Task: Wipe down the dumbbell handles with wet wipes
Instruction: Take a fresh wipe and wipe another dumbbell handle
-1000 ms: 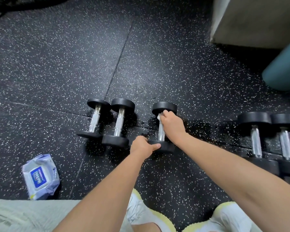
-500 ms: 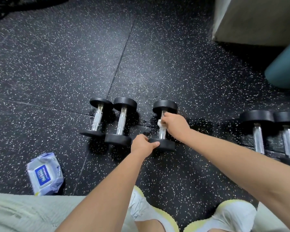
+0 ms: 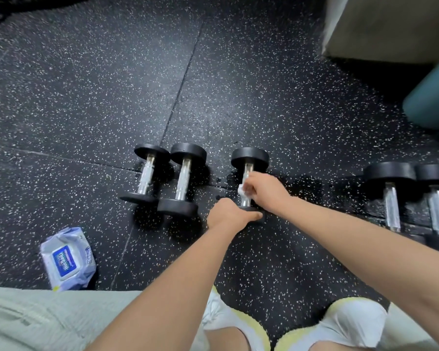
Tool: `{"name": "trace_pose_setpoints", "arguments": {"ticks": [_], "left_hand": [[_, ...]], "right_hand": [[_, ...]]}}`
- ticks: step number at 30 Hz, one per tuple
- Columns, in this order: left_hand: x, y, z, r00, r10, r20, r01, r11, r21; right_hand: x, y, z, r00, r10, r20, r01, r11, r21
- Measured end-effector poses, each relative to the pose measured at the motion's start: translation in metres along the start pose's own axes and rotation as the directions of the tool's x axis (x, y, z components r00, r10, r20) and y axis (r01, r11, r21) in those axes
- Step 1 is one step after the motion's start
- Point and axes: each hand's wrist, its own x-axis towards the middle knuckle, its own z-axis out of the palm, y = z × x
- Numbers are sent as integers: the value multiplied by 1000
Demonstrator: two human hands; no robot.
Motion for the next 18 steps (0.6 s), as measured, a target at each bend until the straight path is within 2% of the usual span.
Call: {"name": "trace_pose_setpoints", "arguments": {"ticks": [2, 4, 9, 10, 12, 15, 18], "left_hand": [[0, 2, 2, 999, -28, -44, 29, 999, 30], [3, 0, 5, 998, -38, -58, 40, 999, 35], [11, -13, -3, 998, -61, -29, 60, 998, -35], [13, -15, -5, 998, -65, -13, 64, 996, -55], [17, -21, -10, 998, -62, 10, 63, 995, -83], [20, -24, -14, 998, -52, 32, 55, 995, -86], [20, -22, -14, 999, -40, 22, 41, 999, -33]], "right_hand": [[-10, 2, 0, 988, -124, 89, 127, 991, -34], [-6, 2, -2, 980, -164, 109, 173, 981, -83], [24, -2, -10, 995, 60, -80, -64, 997, -49], [23, -5, -7, 993, 69, -96, -74, 996, -56], [12, -11, -1, 999, -8, -51, 3, 997, -81], [-7, -14, 5, 979, -177, 102, 188, 976, -107], [0, -10, -3, 969, -221, 113, 237, 958, -160]]}}
